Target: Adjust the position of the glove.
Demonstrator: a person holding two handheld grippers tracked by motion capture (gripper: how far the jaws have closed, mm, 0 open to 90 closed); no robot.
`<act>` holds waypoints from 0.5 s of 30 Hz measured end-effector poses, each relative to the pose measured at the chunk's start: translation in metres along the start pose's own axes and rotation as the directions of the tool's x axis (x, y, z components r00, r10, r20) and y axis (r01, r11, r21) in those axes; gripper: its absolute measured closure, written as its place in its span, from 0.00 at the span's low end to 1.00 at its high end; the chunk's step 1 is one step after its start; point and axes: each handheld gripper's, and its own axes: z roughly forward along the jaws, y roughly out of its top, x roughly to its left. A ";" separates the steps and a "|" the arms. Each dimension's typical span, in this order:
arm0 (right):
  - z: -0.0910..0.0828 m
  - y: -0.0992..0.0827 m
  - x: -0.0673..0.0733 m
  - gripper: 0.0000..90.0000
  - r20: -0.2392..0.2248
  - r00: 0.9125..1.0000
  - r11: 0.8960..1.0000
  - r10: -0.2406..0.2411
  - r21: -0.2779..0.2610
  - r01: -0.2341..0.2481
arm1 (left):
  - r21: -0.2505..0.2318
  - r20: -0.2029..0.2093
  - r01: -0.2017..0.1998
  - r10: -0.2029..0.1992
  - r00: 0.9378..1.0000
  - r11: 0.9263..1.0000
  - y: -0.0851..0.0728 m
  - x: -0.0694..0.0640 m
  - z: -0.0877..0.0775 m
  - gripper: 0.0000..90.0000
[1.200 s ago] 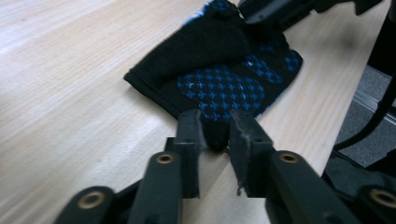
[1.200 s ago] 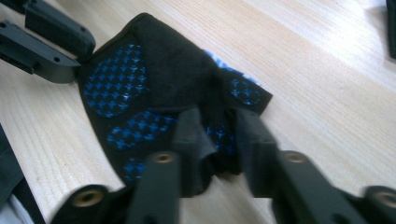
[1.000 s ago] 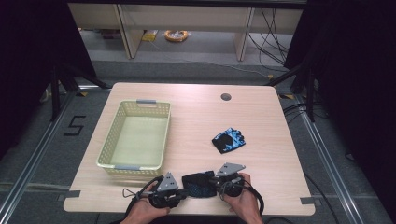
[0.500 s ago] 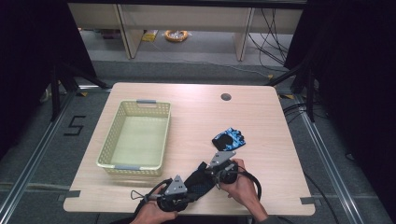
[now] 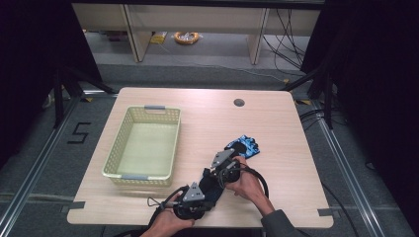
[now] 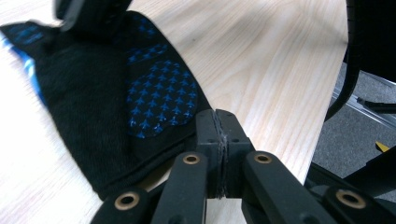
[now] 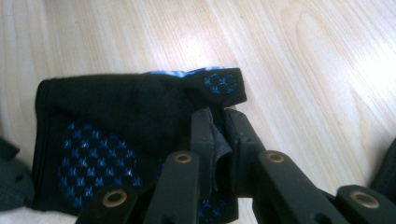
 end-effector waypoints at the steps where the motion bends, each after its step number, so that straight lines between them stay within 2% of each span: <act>1: 0.000 0.000 0.000 0.92 0.000 1.000 1.000 0.000 0.000 0.000 | 0.000 0.000 0.000 0.000 1.000 1.000 0.000 0.000 0.000 0.98; 2: 0.001 0.000 0.000 0.91 0.000 1.000 1.000 0.002 0.000 -0.002 | 0.003 -0.003 -0.035 0.035 0.999 0.999 0.002 0.002 0.001 0.98; 3: 0.004 0.001 -0.001 0.88 -0.002 1.000 1.000 0.018 -0.013 -0.018 | -0.004 0.009 -0.002 0.002 1.000 1.000 0.002 -0.001 0.004 0.98; 4: 0.005 0.001 -0.001 0.86 0.001 1.000 1.000 0.022 -0.017 -0.022 | -0.003 0.008 -0.029 0.029 1.000 1.000 0.002 0.000 0.004 0.97; 7: 0.008 0.000 -0.002 0.83 0.008 0.999 0.999 0.035 -0.019 -0.035 | -0.008 0.009 -0.024 0.024 1.000 1.000 0.003 0.000 0.005 0.95; 8: 0.007 -0.001 -0.003 0.80 0.013 0.999 0.999 0.038 -0.020 -0.038 | -0.018 0.019 -0.017 0.017 1.000 1.000 0.003 0.000 0.004 0.91; 9: 0.006 -0.001 -0.003 0.78 0.016 0.997 0.997 0.070 -0.029 -0.070 | -0.020 0.019 -0.018 0.019 1.000 1.000 0.003 0.000 0.004 0.87; 11: 0.004 -0.001 -0.005 0.72 0.008 0.995 0.994 0.098 -0.054 -0.098 | -0.017 0.017 -0.020 0.020 1.000 1.000 0.003 0.000 0.003 0.77; 12: 0.004 -0.001 -0.005 0.72 0.008 0.995 0.994 0.098 -0.054 -0.098 | -0.032 0.014 -0.012 0.012 1.000 0.999 0.002 -0.002 0.002 0.77; 13: -0.003 -0.004 -0.011 0.68 0.005 0.989 0.986 0.147 -0.083 -0.146 | -0.041 0.030 -0.005 0.006 1.000 0.999 0.003 -0.003 0.000 0.65; 14: -0.007 -0.006 -0.012 0.66 0.019 0.985 0.982 0.169 -0.091 -0.167 | -0.063 0.044 0.013 -0.010 0.999 0.998 0.004 -0.004 -0.003 0.63; 15: -0.007 -0.006 -0.012 0.66 0.019 0.985 0.982 0.169 -0.091 -0.167 | -0.063 0.044 0.013 -0.010 0.999 0.998 0.004 -0.004 -0.003 0.61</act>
